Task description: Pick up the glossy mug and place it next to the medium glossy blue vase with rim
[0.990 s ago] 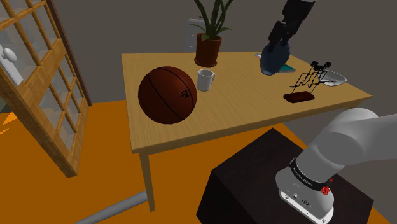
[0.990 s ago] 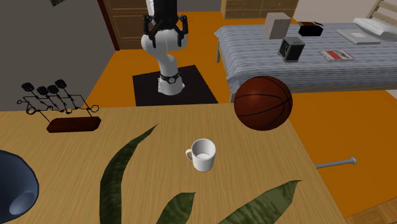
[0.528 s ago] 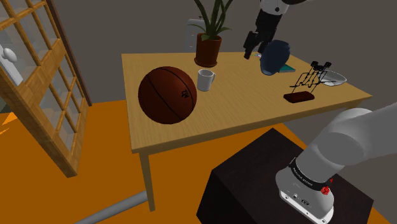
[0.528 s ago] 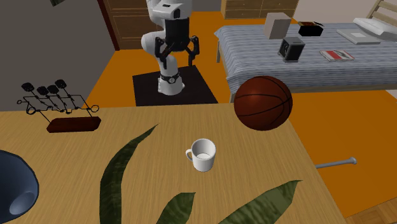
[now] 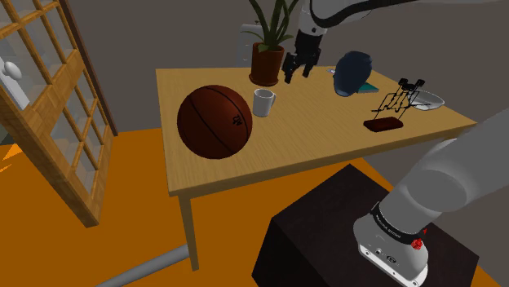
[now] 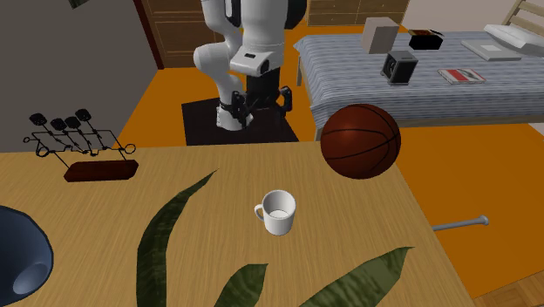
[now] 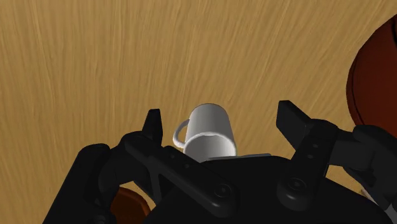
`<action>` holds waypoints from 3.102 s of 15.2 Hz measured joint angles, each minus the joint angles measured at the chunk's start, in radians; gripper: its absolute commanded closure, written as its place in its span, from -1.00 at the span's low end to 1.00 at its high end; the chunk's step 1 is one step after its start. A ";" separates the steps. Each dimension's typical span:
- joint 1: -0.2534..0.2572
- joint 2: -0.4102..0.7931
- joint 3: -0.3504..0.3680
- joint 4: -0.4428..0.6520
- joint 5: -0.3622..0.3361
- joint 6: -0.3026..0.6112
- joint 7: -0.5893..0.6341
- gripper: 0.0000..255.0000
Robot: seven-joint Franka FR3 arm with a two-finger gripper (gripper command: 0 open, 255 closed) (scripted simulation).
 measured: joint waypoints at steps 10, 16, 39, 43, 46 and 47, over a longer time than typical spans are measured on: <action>0.010 0.376 0.022 0.234 -0.010 0.119 0.082 -1.00; 0.022 0.584 0.023 0.408 -0.017 0.142 0.115 -1.00; 0.021 0.645 0.019 0.389 -0.025 0.222 0.121 1.00; 0.020 0.632 0.020 0.401 -0.022 0.198 0.118 1.00; 0.020 0.615 0.021 0.415 -0.020 0.167 0.116 1.00; 0.021 0.610 0.022 0.421 -0.019 0.155 0.115 1.00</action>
